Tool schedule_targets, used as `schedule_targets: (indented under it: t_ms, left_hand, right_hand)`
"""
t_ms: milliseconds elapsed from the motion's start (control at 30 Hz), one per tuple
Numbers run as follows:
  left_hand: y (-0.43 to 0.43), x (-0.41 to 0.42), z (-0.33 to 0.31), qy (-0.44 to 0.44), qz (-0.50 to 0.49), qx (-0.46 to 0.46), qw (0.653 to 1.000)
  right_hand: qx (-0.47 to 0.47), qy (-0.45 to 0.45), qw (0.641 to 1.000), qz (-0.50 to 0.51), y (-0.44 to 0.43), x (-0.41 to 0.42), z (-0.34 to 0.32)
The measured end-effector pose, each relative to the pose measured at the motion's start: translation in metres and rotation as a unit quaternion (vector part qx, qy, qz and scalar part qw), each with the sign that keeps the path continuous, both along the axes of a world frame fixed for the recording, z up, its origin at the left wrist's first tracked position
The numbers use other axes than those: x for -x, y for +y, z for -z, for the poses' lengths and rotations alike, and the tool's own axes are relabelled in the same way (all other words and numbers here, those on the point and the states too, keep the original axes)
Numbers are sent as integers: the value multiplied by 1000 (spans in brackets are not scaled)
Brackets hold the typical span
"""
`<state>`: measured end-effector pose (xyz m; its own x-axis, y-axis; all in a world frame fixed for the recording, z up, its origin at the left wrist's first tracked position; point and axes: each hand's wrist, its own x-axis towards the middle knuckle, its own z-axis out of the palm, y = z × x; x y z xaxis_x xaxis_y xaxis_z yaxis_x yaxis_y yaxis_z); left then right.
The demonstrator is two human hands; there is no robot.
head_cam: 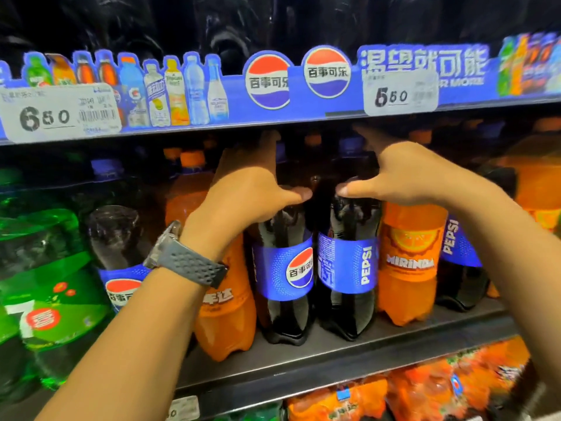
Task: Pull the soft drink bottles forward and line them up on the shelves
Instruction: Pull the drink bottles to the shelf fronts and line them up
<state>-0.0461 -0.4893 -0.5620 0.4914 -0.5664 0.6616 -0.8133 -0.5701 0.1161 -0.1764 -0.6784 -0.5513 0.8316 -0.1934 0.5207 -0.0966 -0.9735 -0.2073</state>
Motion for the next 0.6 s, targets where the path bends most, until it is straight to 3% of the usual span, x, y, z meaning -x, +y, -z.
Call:
schedule_targets:
  t_ms: [267,433,600]
  left_hand:
    - [11,-12,-2,65,83,-6,994]
    - [6,1,26,-57,6,12,998]
    - [-9,21,59,-99,-60,47,992]
  right_hand:
    - [-40,28,999,0,-6,-2,3]
    - [12,-60,991,117,8,-15,26]
    - [54,-108,978,171,19,-23,38]
